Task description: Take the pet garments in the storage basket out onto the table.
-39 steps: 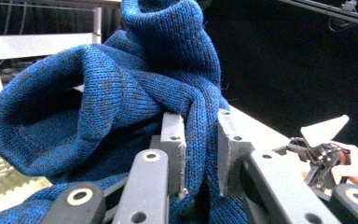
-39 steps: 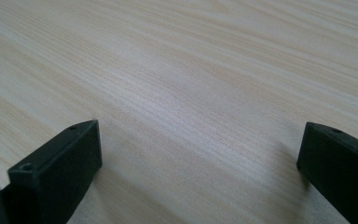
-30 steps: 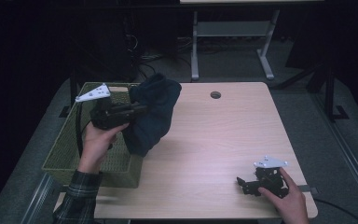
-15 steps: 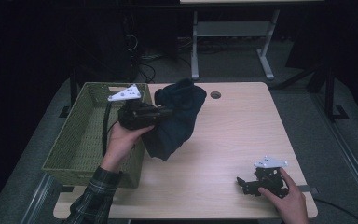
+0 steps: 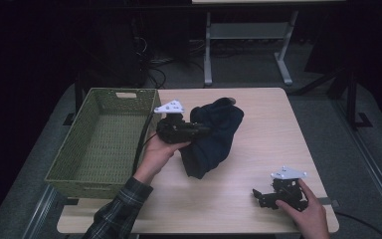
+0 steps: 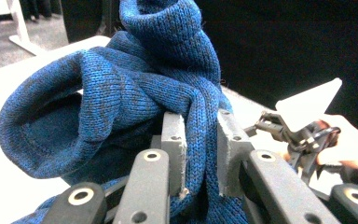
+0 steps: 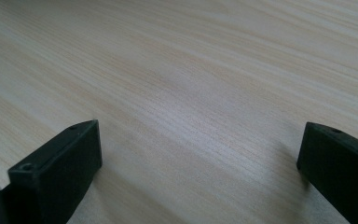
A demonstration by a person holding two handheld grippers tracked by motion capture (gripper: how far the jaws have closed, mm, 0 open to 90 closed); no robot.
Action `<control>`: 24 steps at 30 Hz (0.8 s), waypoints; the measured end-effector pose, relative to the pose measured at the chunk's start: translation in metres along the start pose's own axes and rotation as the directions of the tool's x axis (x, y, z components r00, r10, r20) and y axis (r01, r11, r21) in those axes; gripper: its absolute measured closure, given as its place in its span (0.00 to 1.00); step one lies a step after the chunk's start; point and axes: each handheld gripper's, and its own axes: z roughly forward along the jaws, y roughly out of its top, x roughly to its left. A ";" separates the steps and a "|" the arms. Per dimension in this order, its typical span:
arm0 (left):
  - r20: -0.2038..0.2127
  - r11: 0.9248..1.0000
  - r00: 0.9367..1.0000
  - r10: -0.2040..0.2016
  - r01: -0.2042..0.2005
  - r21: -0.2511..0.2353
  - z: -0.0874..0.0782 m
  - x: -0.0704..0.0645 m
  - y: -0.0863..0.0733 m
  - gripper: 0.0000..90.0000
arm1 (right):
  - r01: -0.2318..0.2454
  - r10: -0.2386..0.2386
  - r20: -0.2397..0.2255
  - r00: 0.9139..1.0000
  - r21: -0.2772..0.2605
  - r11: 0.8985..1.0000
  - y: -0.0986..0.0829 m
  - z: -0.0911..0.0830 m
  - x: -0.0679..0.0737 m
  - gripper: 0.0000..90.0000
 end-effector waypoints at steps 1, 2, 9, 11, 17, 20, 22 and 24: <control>-0.001 1.000 1.000 0.000 0.000 0.006 0.004 0.000 -0.001 0.84 | 0.000 0.000 0.000 1.000 -0.001 1.000 0.000 0.000 0.000 0.00; 0.001 1.000 1.000 0.000 0.000 0.014 0.010 -0.001 -0.002 0.84 | 0.000 0.000 0.000 1.000 -0.001 1.000 0.000 0.000 0.000 0.00; 0.024 0.997 1.000 -0.009 0.007 0.073 0.045 -0.002 -0.011 0.84 | 0.001 -0.001 0.000 1.000 -0.001 1.000 0.000 0.000 0.000 0.00; 0.031 0.996 0.999 -0.016 0.013 0.091 0.054 -0.003 -0.015 0.84 | 0.002 -0.002 0.000 1.000 -0.001 1.000 0.000 0.000 0.000 0.00; 0.044 0.989 0.999 -0.011 0.004 0.150 0.079 -0.002 -0.026 0.83 | -0.001 0.001 -0.001 1.000 0.002 1.000 0.000 0.000 0.000 0.00; 0.043 0.985 0.999 -0.017 0.010 0.172 0.087 -0.001 -0.030 0.82 | 0.000 0.000 0.000 1.000 0.002 1.000 0.000 0.000 0.000 0.00; 0.044 0.982 0.999 -0.009 0.001 0.189 0.091 0.001 -0.033 0.79 | 0.000 0.000 0.000 1.000 0.002 1.000 0.000 0.000 0.000 0.00; 0.030 0.981 1.000 0.001 -0.007 0.196 0.093 0.001 -0.035 0.73 | 0.000 0.000 0.000 1.000 0.002 1.000 0.000 0.000 0.000 0.00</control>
